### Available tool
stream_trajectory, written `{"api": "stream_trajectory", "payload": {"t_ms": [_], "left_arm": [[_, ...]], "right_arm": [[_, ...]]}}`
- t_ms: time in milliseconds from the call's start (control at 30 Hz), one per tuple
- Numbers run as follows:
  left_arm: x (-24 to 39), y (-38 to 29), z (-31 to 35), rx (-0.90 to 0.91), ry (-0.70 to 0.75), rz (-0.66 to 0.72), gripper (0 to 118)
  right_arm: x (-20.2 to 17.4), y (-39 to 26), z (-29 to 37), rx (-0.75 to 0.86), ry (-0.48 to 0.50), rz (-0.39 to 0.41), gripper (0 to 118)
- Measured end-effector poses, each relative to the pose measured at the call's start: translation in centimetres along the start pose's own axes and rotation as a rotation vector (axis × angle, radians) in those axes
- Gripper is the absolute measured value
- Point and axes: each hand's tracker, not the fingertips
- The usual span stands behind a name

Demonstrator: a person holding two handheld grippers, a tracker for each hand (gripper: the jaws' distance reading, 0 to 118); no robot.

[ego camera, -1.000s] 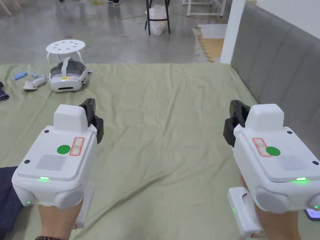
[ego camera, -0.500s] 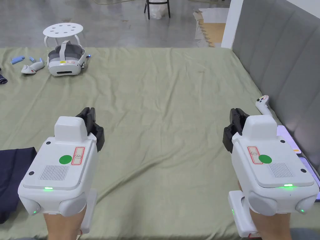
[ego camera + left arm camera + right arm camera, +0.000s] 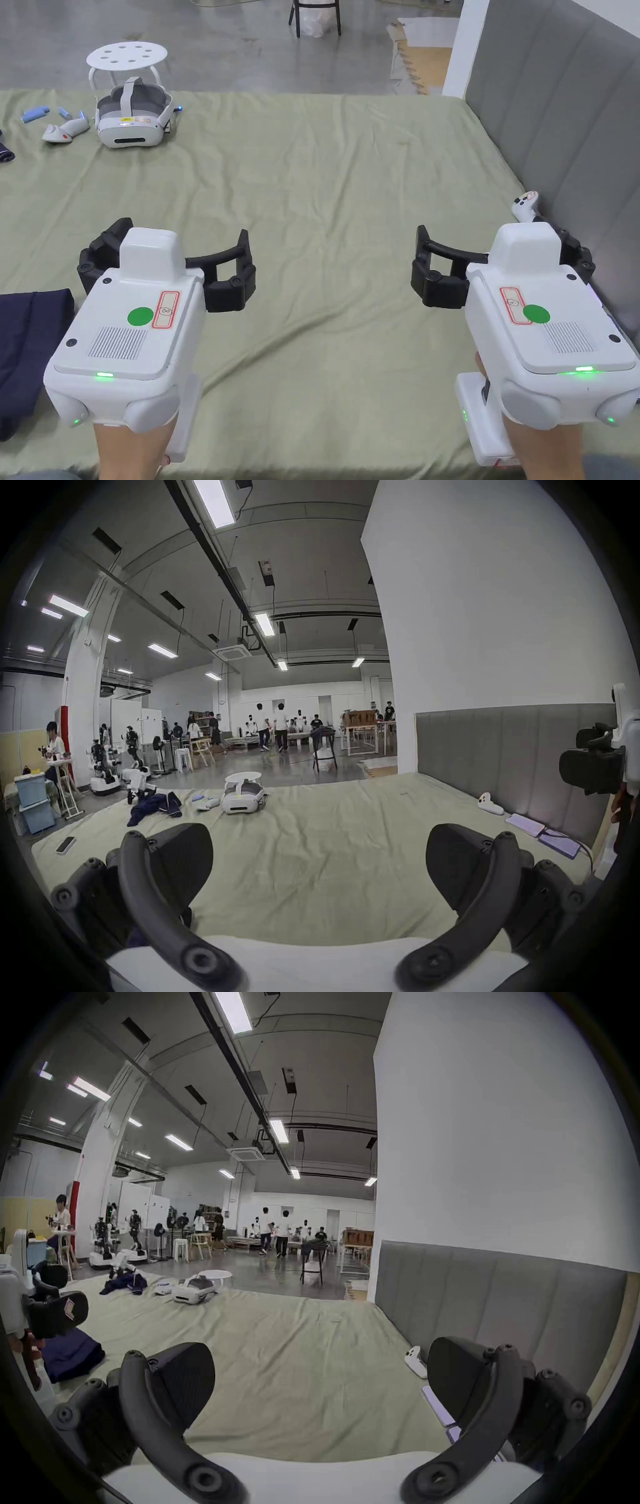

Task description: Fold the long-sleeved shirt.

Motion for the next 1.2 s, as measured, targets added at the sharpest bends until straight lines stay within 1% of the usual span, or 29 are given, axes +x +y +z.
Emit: {"api": "stream_trajectory", "payload": {"t_ms": [67,167,433,667,1033,1200], "left_arm": [[0.0,-0.03,0.02,0.001,-0.002,-0.001,111],[0.08,0.07,0.08,0.008,-0.004,-0.009,111],[-0.01,0.28,0.12,0.011,0.016,-0.009,111],[-0.32,0.48,0.45,0.019,0.029,0.004,111],[-0.36,0.62,0.99,0.033,0.023,0.011,111],[-0.18,0.65,0.88,0.027,0.027,0.005,111]], "right_arm": [[-0.09,-0.03,0.06,0.006,-0.006,0.007,118],[-0.16,0.13,-0.03,0.01,0.011,0.0,118],[-0.25,0.3,-0.19,0.012,0.002,0.008,118],[-0.22,0.36,-0.12,0.018,-0.006,0.001,118],[-0.45,0.61,0.3,0.021,-0.006,-0.008,118],[-0.48,0.62,0.31,0.022,-0.008,0.001,118]]}}
